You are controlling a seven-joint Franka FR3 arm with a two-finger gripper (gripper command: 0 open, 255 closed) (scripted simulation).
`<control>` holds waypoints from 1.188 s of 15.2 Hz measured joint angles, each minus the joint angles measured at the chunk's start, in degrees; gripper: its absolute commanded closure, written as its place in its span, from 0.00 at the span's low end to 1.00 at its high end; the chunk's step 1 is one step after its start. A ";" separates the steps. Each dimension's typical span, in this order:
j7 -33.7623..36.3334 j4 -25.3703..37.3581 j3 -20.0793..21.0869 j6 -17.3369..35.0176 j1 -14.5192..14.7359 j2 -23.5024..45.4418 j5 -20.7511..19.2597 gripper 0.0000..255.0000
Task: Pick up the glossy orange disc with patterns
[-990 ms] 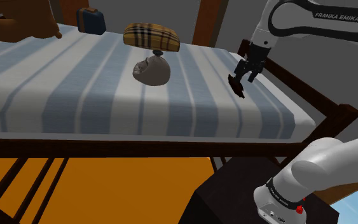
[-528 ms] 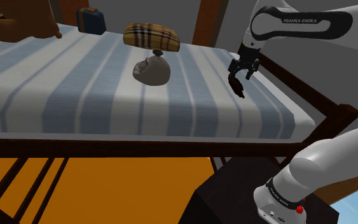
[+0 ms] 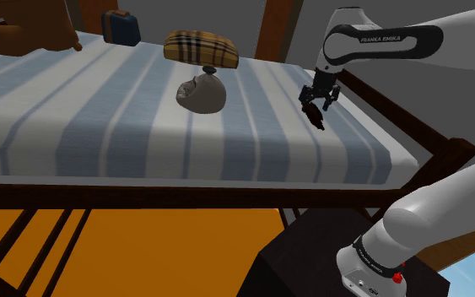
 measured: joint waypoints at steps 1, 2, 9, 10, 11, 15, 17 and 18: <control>0.10 -1.06 -0.03 1.17 -0.02 0.13 -0.04 0.00; 0.14 -1.50 -0.04 1.63 -0.03 0.16 -0.06 0.00; 0.12 -1.97 -0.06 2.16 -0.03 0.00 -0.07 1.00; 0.12 -1.98 -0.05 2.18 -0.03 -0.01 -0.07 1.00; 0.12 -1.98 -0.05 2.18 -0.03 -0.01 -0.06 1.00; 0.07 -1.13 -0.03 1.20 -0.04 0.02 -0.05 1.00; -0.09 -0.14 -0.04 -0.09 -0.05 -0.26 -0.02 1.00; -0.05 0.68 0.04 -0.90 0.00 -0.23 0.03 1.00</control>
